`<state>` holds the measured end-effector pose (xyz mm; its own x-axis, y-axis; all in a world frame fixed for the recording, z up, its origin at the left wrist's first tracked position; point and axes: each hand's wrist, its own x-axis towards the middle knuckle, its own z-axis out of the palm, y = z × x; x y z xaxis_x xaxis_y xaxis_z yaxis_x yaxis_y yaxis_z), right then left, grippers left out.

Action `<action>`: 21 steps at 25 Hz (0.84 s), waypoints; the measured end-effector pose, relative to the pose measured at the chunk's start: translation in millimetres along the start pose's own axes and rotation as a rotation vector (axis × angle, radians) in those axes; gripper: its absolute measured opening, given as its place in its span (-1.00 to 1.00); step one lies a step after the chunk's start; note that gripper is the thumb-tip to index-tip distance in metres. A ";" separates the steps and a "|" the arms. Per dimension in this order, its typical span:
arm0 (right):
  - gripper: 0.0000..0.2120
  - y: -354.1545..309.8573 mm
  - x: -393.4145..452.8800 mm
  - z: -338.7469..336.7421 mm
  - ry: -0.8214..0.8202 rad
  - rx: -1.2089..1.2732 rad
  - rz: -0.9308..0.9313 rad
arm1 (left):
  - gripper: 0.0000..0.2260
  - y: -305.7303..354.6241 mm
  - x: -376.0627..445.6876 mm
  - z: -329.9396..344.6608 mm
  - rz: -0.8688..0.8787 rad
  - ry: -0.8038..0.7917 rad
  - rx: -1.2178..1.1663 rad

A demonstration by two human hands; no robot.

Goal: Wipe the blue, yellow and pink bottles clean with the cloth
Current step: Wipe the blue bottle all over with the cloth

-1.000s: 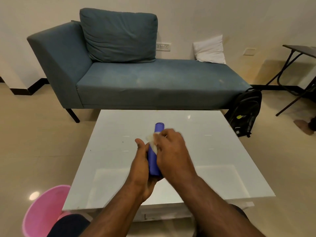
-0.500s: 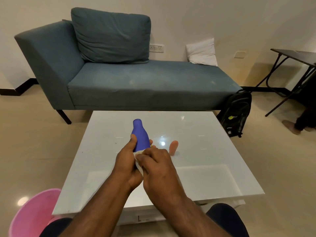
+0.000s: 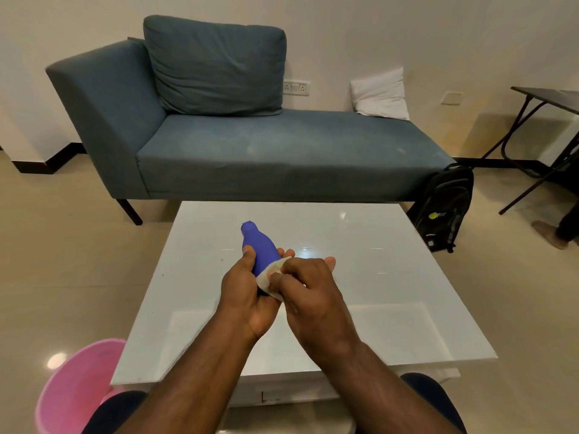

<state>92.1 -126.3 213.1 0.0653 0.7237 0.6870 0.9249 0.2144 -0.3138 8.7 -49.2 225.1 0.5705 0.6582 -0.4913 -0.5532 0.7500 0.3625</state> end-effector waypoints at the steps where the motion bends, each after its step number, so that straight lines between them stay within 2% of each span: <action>1: -0.79 1.1 -0.4 0.5 -0.006 -0.059 -0.064 | -0.55 -0.9 0.7 -1.1 -0.014 0.000 0.000; 4: -0.77 5.6 -3.6 1.6 -0.021 -0.119 -0.141 | -0.52 -2.1 -0.3 -2.1 -0.061 -0.026 -0.024; 6: -0.78 13.2 -4.7 -0.5 0.006 -0.068 -0.118 | -0.53 -1.6 0.4 -1.9 -0.044 -0.052 0.005; 7: -0.81 16.4 -5.4 -1.7 0.041 0.005 -0.053 | -0.55 -0.9 0.9 -1.9 -0.016 -0.051 0.027; 9: -0.84 18.8 -7.8 -5.1 0.095 0.240 0.209 | -0.60 0.7 3.1 -4.3 0.039 -0.038 0.046; 11: -0.86 14.5 -8.5 -5.7 0.074 0.467 0.465 | -0.62 2.4 3.3 -4.8 0.057 -0.040 0.070; 13: -0.88 7.8 -6.1 -5.9 0.063 0.582 0.586 | -0.61 0.5 2.9 -5.9 0.042 -0.047 0.112; 15: -0.89 7.0 6.0 -10.7 0.054 0.590 0.622 | -0.65 -4.7 1.6 -6.3 0.040 -0.046 0.167; 18: -0.84 17.8 25.6 -13.4 0.019 0.454 0.624 | -0.69 -7.3 -0.6 -4.4 0.083 -0.074 0.276; 21: -0.87 13.5 26.5 -7.6 0.043 0.397 0.593 | -0.71 -1.5 3.3 -3.5 0.163 -0.028 0.380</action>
<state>109.2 -109.2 232.1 0.5373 0.7677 0.3492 0.5233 0.0213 -0.8519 9.2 -48.4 220.1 0.5130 0.7682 -0.3831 -0.3774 0.6026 0.7031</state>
